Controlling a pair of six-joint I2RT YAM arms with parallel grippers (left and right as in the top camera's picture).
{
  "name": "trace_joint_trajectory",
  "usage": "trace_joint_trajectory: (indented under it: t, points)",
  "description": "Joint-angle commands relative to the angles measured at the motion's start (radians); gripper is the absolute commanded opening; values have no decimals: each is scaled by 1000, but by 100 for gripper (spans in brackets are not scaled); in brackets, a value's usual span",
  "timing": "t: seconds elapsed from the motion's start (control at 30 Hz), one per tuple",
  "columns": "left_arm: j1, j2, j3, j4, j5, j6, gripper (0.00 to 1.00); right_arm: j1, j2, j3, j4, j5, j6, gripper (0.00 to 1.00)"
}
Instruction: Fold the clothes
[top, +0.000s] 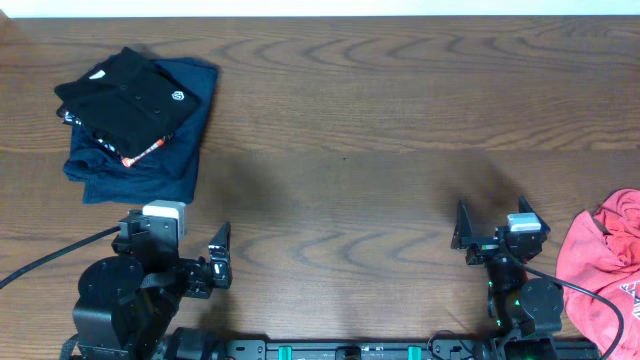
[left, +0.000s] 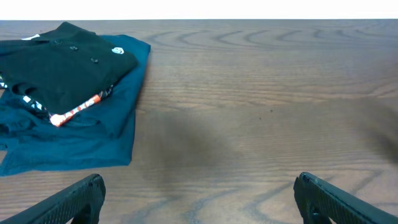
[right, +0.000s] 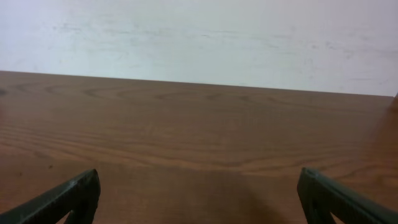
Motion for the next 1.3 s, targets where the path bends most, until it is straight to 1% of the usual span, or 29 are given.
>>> trace_joint_trajectory:
  t: [0.0,0.5,0.6,0.73,0.87,1.0,1.1,1.27]
  points:
    - [-4,-1,-3,-2,-16,13,98,-13,-6,-1,-5,-12,-18,99]
    - [-4,-2,-5,-4,-16,13,98,-13,-6,-1,-5,-12,-18,99]
    - [14,-11,-26,-6,-39,18,98,-13,-6,-1,-5,-12,-18,99]
    - [60,-55,-100,-5,-42,56,98,-13,-6,-1,-5,-12,-18,99]
    - [96,-142,-235,11,-47,59,98,-13,-6,-1,-5,-12,-18,99]
    - [100,-241,-383,35,-47,59,98,-13,-6,-1,-5,-12,-18,99]
    - [100,-314,-503,143,-72,58,98,-13,-6,-1,-5,-12,-18,99]
    - [100,-404,-687,412,-75,59,98,-13,-6,-1,-5,-12,-18,99]
